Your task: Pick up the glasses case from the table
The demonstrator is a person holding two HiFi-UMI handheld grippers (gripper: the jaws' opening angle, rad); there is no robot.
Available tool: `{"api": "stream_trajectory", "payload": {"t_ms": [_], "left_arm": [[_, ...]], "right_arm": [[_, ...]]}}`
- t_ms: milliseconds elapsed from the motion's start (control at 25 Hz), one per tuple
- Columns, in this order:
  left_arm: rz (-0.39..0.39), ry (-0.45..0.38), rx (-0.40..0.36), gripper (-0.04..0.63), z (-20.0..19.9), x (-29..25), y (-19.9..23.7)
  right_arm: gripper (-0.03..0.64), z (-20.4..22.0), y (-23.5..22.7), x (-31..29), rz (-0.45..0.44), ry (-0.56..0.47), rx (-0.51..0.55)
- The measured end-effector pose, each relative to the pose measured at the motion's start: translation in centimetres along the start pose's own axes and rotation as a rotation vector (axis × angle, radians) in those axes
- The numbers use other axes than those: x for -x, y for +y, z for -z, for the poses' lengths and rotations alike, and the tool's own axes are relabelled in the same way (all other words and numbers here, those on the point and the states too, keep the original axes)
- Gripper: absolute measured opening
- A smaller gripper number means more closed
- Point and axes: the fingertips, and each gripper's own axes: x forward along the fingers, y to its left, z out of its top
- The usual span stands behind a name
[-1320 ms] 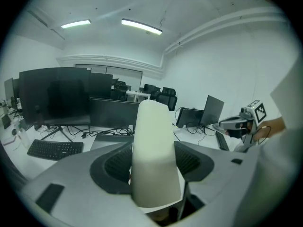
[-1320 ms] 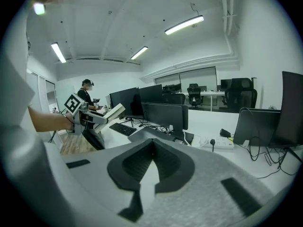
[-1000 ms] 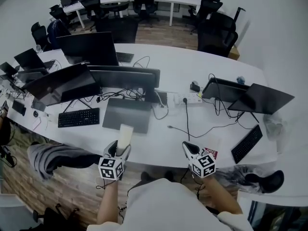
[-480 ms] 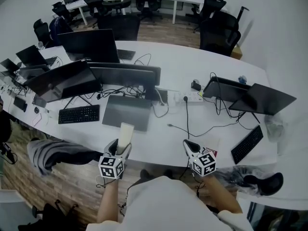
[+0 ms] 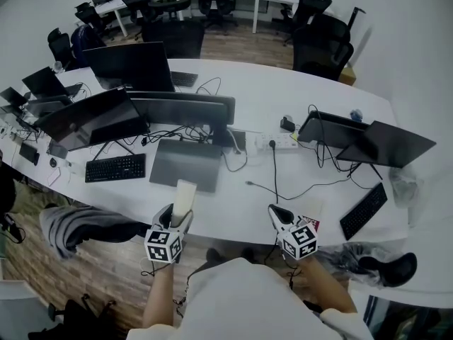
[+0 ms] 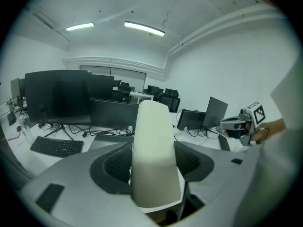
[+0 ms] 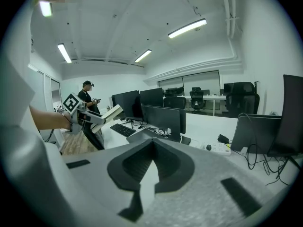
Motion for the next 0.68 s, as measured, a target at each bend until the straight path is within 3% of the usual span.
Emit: {"api": "stream_trajectory", "payload": {"t_ms": [680], "left_arm": [[0.002,-0.005,-0.001,0.272,-0.23,-0.21,0.44]], "right_arm": [[-0.003,-0.28,-0.29,-0.33,0.009,-0.005,-0.004]]}}
